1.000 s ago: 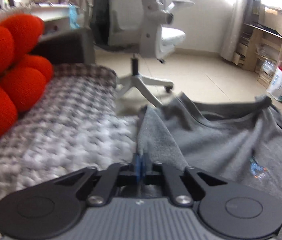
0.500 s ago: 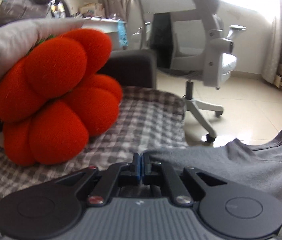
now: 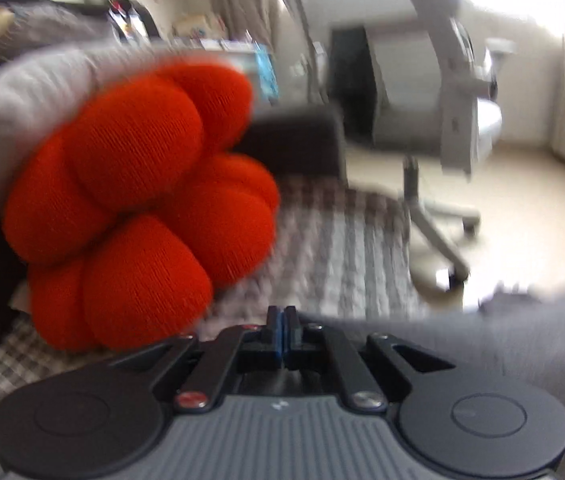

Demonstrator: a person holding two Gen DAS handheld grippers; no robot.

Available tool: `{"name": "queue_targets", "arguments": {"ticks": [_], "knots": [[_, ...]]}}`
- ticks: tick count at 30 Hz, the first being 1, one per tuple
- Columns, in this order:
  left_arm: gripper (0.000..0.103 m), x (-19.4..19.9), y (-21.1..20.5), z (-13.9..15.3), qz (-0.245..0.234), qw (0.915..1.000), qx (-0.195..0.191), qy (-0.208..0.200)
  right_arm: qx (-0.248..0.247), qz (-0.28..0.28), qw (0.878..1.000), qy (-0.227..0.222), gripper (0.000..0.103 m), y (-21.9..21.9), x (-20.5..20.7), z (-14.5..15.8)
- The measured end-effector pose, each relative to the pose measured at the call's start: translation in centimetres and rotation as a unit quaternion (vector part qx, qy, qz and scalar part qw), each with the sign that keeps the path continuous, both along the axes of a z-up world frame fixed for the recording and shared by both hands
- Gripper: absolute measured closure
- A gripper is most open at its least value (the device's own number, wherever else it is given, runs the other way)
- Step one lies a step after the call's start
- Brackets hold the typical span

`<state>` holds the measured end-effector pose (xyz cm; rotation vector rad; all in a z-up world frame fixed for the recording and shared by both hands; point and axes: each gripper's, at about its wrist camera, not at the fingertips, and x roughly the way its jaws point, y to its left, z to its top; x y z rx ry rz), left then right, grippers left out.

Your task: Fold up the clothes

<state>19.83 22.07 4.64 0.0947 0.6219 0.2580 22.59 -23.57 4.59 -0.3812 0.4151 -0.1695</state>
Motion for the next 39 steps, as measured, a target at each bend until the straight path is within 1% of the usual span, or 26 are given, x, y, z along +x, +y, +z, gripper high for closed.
{"name": "queue_targets", "arguments": {"ticks": [2, 4, 5, 6, 7, 8, 10, 12, 15, 17, 19, 20, 22, 24, 25, 27, 28, 30, 32, 33, 34, 37, 39], "knots": [[0.096, -0.3, 0.7, -0.8, 0.000, 0.9997, -0.021, 0.013, -0.008, -0.010, 0.999, 0.032, 0.098, -0.3, 0.6, -2.3], [0.081, -0.8, 1.4, -1.0, 0.005, 0.9991, -0.038, 0.021, 0.007, -0.023, 0.998, 0.057, 0.098, -1.2, 0.7, -3.4], [0.066, -1.4, 1.6, -0.6, 0.011, 0.9990, -0.039, 0.017, 0.015, -0.029, 0.998, 0.061, 0.097, -1.6, 0.5, -3.4], [0.062, -2.2, 1.7, -0.1, 0.012, 0.9990, -0.041, 0.012, 0.022, -0.032, 0.997, 0.059, 0.091, -2.0, 0.1, -3.0], [0.061, -3.0, 1.6, 0.5, 0.007, 0.9990, -0.044, 0.008, 0.030, -0.035, 0.997, 0.057, 0.084, -2.5, -0.3, -2.7], [0.060, -3.9, 1.5, 1.0, 0.002, 0.9988, -0.049, 0.005, 0.039, -0.034, 0.997, 0.058, 0.081, -2.7, -0.9, -2.4], [0.054, -5.7, 1.0, 1.9, -0.008, 0.9981, -0.060, 0.007, 0.060, -0.014, 0.996, 0.070, 0.065, -2.6, -2.7, -1.8], [0.045, -7.8, 0.1, 2.4, -0.018, 0.9970, -0.073, 0.015, 0.080, 0.005, 0.993, 0.082, 0.064, -2.4, -4.5, -1.2], [0.044, -11.7, -1.9, 2.3, -0.044, 0.9936, -0.096, 0.039, 0.111, 0.034, 0.988, 0.099, 0.060, -2.2, -7.2, -0.3], [0.044, -14.7, -3.2, 2.1, -0.060, 0.9897, -0.119, 0.054, 0.131, 0.053, 0.984, 0.111, 0.059, -2.1, -9.0, 0.2], [0.042, -17.9, -4.3, 1.9, -0.075, 0.9846, -0.145, 0.064, 0.154, 0.076, 0.977, 0.127, 0.057, -1.9, -11.2, 0.7], [0.040, -19.5, -4.8, 1.6, -0.083, 0.9820, -0.155, 0.070, 0.163, 0.089, 0.973, 0.135, 0.055, -2.0, -12.5, 0.9], [0.039, -22.5, -5.9, 1.1, -0.098, 0.9761, -0.174, 0.087, 0.179, 0.113, 0.966, 0.147, 0.052, -2.2, -15.3, 1.2], [0.039, -25.4, -6.8, 0.8, -0.130, 0.9679, -0.191, 0.098, 0.204, 0.135, 0.956, 0.161, 0.050, -3.0, -18.1, 1.5], [0.039, -26.7, -7.2, 0.7, -0.145, 0.9642, -0.197, 0.102, 0.217, 0.146, 0.950, 0.168, 0.050, -3.4, -19.5, 1.6], [0.038, -29.1, -8.0, 0.4, -0.157, 0.9610, -0.198, 0.112, 0.234, 0.170, 0.940, 0.182, 0.049, -4.1, -22.3, 1.3], [0.037, -30.4, -8.4, 0.1, -0.156, 0.9606, -0.198, 0.116, 0.238, 0.182, 0.935, 0.188, 0.048, -4.5, -23.7, 1.1], [0.036, -32.5, -9.0, -0.8, -0.149, 0.9585, -0.204, 0.131, 0.229, 0.204, 0.932, 0.196, 0.048, -5.0, -26.3, 0.5], [0.036, -34.2, -9.3, -1.4, -0.149, 0.9555, -0.214, 0.137, 0.214, 0.214, 0.932, 0.199, 0.048, -5.8, -28.7, 0.1], [0.036, -34.8, -9.5, -1.6, -0.150, 0.9547, -0.217, 0.138, 0.219, 0.215, 0.930, 0.201, 0.048, -6.4, -29.6, 0.0], [0.036, -35.2, -9.7, -1.7, -0.151, 0.9548, -0.217, 0.136, 0.233, 0.214, 0.926, 0.206, 0.048, -6.9, -30.2, -0.1], [0.036, -35.2, -10.2, -2.3, -0.143, 0.9568, -0.218, 0.130, 0.282, 0.203, 0.908, 0.235, 0.048, -8.2, -31.3, -0.9], [0.036, -35.0, -10.9, -2.7, -0.145, 0.9566, -0.220, 0.126, 0.293, 0.182, 0.904, 0.252, 0.048, -8.5, -31.5, -1.5]]}}
